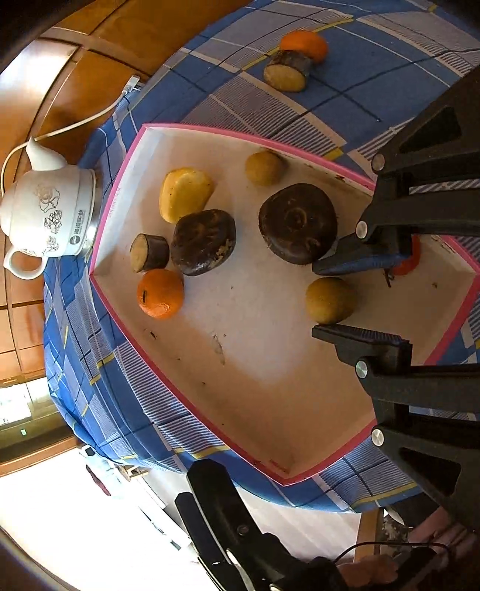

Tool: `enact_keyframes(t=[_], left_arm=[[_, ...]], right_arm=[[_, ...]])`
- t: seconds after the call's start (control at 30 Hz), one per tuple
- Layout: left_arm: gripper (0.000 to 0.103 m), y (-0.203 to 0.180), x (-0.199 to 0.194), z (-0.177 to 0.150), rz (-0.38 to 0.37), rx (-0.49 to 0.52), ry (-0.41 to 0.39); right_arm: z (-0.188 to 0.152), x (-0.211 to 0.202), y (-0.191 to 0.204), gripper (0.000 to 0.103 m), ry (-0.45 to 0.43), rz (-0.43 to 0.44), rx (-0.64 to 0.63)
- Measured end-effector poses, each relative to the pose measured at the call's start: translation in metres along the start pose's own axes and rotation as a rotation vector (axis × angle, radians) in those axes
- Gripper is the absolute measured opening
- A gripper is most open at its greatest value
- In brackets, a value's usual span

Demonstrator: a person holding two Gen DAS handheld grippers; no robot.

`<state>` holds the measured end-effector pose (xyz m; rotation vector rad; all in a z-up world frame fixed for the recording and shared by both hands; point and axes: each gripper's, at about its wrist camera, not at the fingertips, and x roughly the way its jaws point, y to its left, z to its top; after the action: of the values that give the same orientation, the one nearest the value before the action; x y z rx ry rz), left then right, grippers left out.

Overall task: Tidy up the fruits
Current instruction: 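Carry the small tan potato into the tray and open the right gripper, then withdraw the right gripper while the left moves toward the dark log slice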

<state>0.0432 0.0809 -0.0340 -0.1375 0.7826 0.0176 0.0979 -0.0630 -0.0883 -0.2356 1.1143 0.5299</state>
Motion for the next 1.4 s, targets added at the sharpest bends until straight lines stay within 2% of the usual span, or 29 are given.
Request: enact_keyframes(t=[0.13, 0.43, 0.63, 0.9, 1.03, 1.13, 1.4], left_arm=[[0.074, -0.002, -0.001, 0.0, 0.001, 0.003, -0.003], [0.074, -0.007, -0.004, -0.001, 0.001, 0.012, -0.007], [0.074, -0.009, -0.005, -0.001, 0.0, 0.016, -0.005], [0.077, -0.01, -0.004, -0.002, 0.0, 0.018, 0.002], [0.077, -0.011, -0.004, -0.003, -0.003, 0.021, 0.003], [0.077, -0.014, -0.003, -0.003, -0.015, 0.035, 0.004], [0.077, -0.045, -0.006, 0.002, -0.079, 0.157, -0.003]], right_arm=[[-0.002, -0.005, 0.0, 0.031, -0.009, 0.011, 0.011], [-0.007, -0.017, -0.007, 0.032, -0.029, 0.018, 0.038], [-0.008, -0.02, 0.0, 0.032, -0.051, -0.028, 0.006], [-0.014, -0.04, -0.009, 0.034, -0.099, 0.027, 0.061], [-0.024, -0.071, -0.032, 0.034, -0.175, 0.045, 0.132], [-0.034, -0.09, -0.058, 0.034, -0.205, 0.019, 0.204], [-0.081, -0.112, -0.152, 0.034, -0.146, -0.144, 0.378]])
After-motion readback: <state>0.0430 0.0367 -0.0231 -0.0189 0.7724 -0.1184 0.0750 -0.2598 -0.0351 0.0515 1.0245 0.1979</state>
